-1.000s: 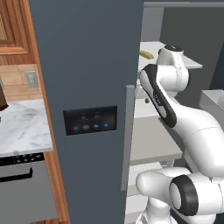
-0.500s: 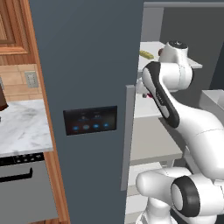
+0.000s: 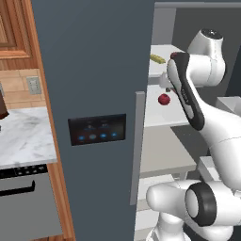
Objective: Pick the egg and butter from the fridge and place them by the bowl for mixing.
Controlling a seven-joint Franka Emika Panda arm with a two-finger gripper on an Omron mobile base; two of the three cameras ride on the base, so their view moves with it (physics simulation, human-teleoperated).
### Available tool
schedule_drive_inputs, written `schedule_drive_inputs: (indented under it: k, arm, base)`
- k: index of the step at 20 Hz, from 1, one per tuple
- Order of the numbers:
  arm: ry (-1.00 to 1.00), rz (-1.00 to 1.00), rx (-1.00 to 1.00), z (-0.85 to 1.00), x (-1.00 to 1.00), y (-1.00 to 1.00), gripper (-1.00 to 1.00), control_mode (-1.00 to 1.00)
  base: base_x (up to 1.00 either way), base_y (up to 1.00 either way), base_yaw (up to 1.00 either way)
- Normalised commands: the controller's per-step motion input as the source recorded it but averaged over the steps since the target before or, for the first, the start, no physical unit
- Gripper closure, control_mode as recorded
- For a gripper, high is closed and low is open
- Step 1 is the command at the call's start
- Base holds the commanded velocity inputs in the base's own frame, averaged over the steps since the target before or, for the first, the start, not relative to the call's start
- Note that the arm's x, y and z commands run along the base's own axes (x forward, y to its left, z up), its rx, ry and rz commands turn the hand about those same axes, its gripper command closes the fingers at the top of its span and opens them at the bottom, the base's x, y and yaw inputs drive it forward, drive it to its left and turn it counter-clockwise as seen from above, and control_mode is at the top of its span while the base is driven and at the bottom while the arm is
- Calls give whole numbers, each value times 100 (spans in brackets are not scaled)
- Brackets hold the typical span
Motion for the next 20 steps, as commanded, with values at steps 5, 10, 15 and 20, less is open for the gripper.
schedule_drive_inputs:
  k: [5, 10, 15, 20]
  arm:
    - [-19, 0, -11, 42, -11, -59, -100, -100]
    - [-39, 0, -17, 18, -6, -55, -100, -100]
    - [-40, -1, -2, 9, 1, -38, -100, -100]
    - [-25, -9, 5, 22, 27, -22, -100, -100]
  base:
    - [0, 0, 0]
    - [0, 0, 0]
    - [0, 0, 0]
    - [0, 0, 0]
